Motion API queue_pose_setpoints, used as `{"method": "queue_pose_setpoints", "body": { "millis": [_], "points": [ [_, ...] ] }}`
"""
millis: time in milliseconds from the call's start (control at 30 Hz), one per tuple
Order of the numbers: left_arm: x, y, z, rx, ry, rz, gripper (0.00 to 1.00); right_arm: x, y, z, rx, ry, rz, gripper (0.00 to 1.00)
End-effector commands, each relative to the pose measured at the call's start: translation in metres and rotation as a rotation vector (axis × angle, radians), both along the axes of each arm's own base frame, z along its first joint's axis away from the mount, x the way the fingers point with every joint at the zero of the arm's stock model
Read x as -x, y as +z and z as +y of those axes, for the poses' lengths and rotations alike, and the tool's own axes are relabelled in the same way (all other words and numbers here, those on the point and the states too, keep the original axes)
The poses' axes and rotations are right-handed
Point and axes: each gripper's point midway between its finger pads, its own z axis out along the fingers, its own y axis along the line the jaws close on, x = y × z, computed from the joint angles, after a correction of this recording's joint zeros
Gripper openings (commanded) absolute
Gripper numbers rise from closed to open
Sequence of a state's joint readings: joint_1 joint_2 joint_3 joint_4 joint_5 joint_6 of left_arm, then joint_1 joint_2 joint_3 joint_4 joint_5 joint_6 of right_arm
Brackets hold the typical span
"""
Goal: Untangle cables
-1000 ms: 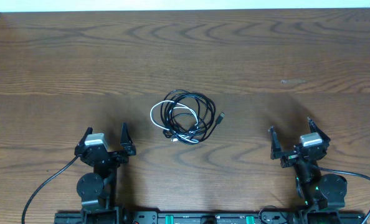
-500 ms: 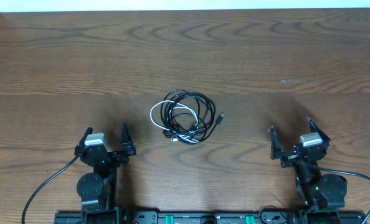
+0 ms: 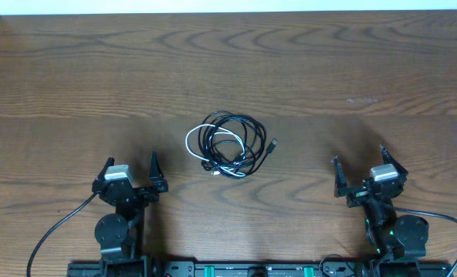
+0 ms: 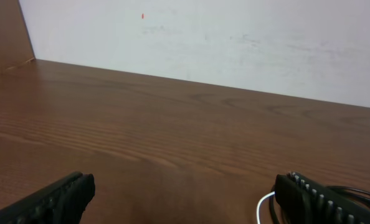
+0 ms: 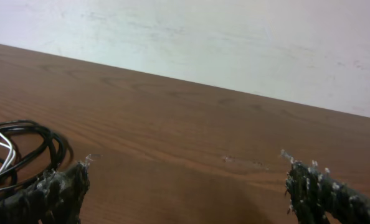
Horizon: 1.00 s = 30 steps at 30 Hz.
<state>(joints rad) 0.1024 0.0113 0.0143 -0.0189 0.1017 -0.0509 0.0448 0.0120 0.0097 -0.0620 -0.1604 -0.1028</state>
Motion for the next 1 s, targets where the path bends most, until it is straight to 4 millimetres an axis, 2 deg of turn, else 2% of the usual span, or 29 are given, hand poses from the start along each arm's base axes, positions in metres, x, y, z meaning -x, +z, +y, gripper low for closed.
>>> {"method": "queue_pose_setpoints", "body": {
  "millis": [0, 967],
  "points": [
    [0.0009, -0.016, -0.0033, -0.006, -0.019, 0.055, 0.98, 0.0003, -0.002, 0.0026, 0.007, 0.012, 0.002, 0.99],
    [0.0002, -0.0121, -0.0074, -0.005, -0.043, 0.04, 0.98, 0.0004, 0.0011, 0.0031, 0.006, 0.015, -0.009, 0.99]
  ]
}}
